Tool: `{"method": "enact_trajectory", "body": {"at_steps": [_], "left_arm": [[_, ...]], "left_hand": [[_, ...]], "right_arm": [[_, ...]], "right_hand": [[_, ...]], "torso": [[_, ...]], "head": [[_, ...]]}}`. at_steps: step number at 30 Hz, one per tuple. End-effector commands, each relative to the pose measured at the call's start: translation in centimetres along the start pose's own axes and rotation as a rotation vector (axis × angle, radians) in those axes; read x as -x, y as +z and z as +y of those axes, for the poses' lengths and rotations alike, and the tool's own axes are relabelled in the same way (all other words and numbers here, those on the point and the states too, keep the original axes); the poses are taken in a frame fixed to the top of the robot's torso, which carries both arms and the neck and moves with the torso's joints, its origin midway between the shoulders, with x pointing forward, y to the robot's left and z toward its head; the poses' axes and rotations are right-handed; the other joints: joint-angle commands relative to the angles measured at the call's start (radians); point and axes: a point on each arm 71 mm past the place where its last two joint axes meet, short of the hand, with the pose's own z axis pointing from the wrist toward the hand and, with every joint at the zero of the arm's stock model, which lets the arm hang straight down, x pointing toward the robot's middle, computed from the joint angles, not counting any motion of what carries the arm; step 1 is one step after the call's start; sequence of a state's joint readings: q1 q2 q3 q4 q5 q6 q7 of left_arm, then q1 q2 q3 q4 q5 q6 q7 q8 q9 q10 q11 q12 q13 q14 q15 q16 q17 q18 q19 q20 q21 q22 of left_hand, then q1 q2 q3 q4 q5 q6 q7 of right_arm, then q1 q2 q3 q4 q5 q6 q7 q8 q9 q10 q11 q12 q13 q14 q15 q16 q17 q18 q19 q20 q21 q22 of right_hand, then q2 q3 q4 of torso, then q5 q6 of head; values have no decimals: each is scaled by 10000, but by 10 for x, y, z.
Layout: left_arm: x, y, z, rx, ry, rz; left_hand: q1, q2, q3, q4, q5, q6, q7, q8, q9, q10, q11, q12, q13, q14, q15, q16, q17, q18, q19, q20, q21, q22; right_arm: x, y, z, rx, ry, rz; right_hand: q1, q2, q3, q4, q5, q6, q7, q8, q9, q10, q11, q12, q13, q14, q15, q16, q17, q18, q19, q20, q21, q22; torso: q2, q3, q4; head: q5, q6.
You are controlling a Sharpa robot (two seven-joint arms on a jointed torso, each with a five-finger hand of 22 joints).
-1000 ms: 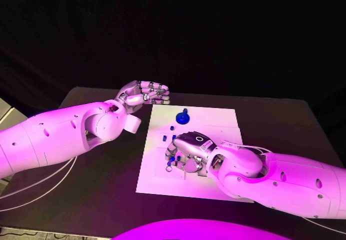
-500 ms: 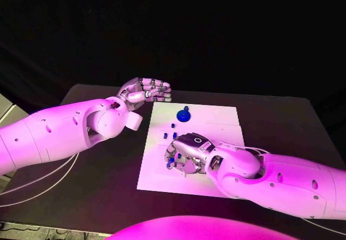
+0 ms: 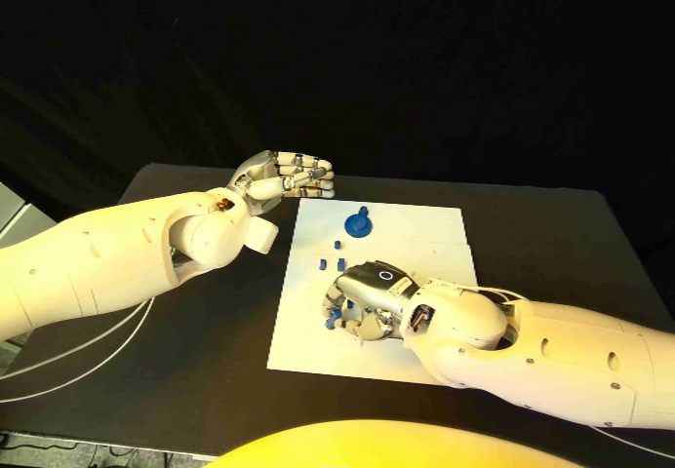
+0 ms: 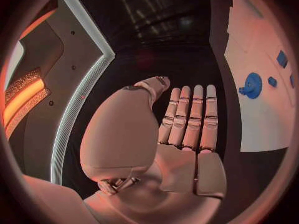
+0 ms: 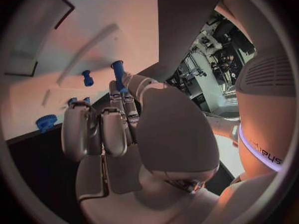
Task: Assemble the parts on the task board
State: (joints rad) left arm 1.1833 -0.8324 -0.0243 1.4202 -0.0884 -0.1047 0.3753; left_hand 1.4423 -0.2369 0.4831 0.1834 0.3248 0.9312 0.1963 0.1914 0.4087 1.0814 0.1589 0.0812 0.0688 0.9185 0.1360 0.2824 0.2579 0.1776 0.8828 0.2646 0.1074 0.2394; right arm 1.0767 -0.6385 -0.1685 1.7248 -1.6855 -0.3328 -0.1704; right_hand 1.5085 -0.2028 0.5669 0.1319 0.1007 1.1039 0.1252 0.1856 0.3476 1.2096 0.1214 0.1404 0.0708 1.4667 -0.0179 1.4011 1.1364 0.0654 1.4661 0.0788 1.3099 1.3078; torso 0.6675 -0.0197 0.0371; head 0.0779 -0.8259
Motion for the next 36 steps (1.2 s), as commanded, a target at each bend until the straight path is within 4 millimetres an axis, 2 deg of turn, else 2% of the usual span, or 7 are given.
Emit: {"method": "enact_trajectory", "body": {"at_steps": [1, 9, 19, 22, 26, 36], "left_arm": [[-2, 1, 0, -76, -114, 129], [-2, 1, 0, -73, -115, 131], [-2, 1, 0, -74, -115, 130], [-2, 1, 0, -72, -115, 130], [-2, 1, 0, -65, -120, 142], [-2, 1, 0, -48, -123, 148]], "left_hand": [[65, 8, 5, 13, -41, -28, 46, -65, -16, 15, 22, -47, 5, 64, 2, -41, 14, 56, 92, 3, -33, -9], [65, 8, 5, 13, -41, -28, 46, -65, -16, 15, 22, -47, 5, 64, 2, -41, 14, 56, 92, 3, -33, -9], [75, 9, 0, 5, -43, -43, 45, -78, -22, 17, 23, -70, 6, 85, 1, -85, 25, 58, 119, 3, -66, -50], [75, 9, 0, 5, -43, -43, 45, -78, -22, 17, 23, -70, 6, 85, 1, -85, 25, 58, 119, 3, -66, -50], [75, 9, 0, 5, -43, -43, 45, -78, -22, 17, 23, -70, 6, 85, 1, -85, 25, 58, 119, 3, -66, -50], [77, 13, -1, 4, -43, -46, 44, -81, -24, 20, 23, -77, 7, 94, 1, -103, 30, 58, 130, 3, -80, -67]], "right_arm": [[-3, 0, 1, 108, -263, 305], [-4, 0, 1, 83, -382, 408], [-5, 2, 3, 77, -567, 447], [-7, 4, 4, 108, -582, 514], [-9, 6, 4, 115, -579, 582], [-12, 7, 2, 79, -510, 511]], "right_hand": [[-7, 85, -5, -79, 36, 9, 43, 51, 14, 737, -679, 70, 292, 247, -82, 33, -9, -166, 414, -58, -7, 1792], [-22, 82, 4, -94, 37, 11, 45, 52, 18, 739, -679, 61, 295, 245, -80, 30, -19, -167, 415, -57, -2, 1795], [-91, 59, 28, -133, 33, -9, 53, 39, 23, 727, -667, 23, 300, 237, -73, 17, -51, -163, 407, -53, -27, 1790], [-248, 4, 70, -193, 32, -97, 76, -16, 18, 665, -640, -77, 298, 233, -48, 16, -58, -157, 393, -36, -70, 1784], [-629, -156, 73, -158, 137, -309, 152, -154, -11, 323, -514, -376, 212, 223, 50, 7, -101, -136, 352, 34, -227, 1744], [-1057, -418, 124, -187, 142, -580, 235, -325, -26, -409, -311, -797, -7, 170, 221, -43, -275, -66, 251, 185, -642, 1627]], "torso": [[-4, -2, 6], [-8, -7, 11], [4, -3, 12], [11, -2, 10], [14, -1, 12], [-2, 0, -5]], "head": [[18, -13], [8, -34], [32, 10], [32, 17], [25, 9], [27, -32]]}}
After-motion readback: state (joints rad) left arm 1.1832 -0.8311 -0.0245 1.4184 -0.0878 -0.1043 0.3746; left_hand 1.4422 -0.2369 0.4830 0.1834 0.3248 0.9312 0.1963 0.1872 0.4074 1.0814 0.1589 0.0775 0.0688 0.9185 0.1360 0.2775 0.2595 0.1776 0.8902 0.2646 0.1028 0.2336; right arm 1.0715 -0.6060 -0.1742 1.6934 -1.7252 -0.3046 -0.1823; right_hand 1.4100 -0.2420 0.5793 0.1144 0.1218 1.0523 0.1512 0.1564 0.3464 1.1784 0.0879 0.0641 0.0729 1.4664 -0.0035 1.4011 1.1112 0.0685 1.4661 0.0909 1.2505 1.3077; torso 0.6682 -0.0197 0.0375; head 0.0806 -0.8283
